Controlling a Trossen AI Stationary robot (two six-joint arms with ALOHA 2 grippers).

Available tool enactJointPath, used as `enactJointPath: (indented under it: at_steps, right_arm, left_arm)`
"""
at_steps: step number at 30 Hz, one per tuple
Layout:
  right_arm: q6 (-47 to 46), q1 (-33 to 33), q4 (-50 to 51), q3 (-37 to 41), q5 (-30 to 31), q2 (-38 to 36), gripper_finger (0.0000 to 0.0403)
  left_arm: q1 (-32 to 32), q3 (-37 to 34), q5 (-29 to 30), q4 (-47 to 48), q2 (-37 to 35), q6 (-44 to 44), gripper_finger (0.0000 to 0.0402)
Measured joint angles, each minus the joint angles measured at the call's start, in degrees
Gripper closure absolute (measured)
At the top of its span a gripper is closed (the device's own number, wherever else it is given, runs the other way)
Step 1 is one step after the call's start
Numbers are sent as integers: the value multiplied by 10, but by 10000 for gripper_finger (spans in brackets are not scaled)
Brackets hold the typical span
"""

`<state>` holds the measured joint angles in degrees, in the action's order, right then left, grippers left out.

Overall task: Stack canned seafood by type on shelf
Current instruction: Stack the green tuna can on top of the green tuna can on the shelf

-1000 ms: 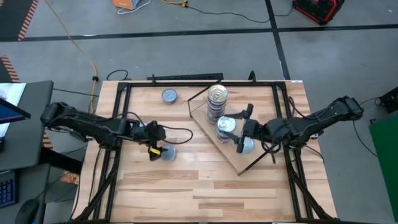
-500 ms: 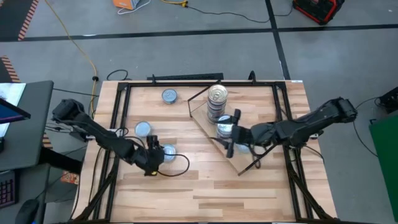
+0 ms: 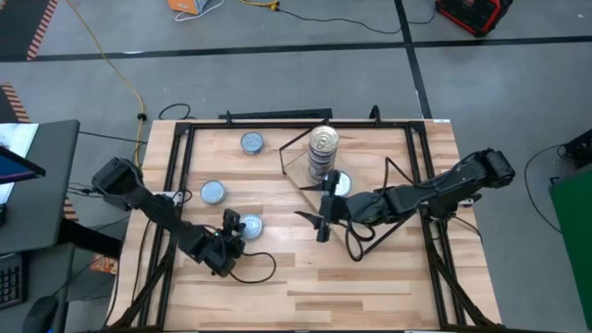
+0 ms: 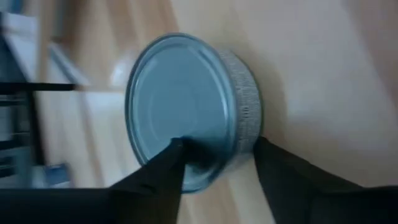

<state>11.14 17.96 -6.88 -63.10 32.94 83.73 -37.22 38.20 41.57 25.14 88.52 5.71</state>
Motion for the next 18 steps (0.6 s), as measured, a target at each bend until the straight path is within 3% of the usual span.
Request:
enactJointPath:
  at_steps: [5, 12, 18]
  right_arm:
    - [-33, 0, 11, 0, 0, -16, 92]
    - [-38, 5, 22, 0, 1, -21, 92]
    - [-41, 4, 28, 0, 1, -21, 92]
  left_arm:
    - [-18, 1, 72, -7, 48, 31, 290]
    - [-35, 2, 89, -7, 64, 86, 384]
    - [-51, 9, 42, 1, 61, 122, 396]
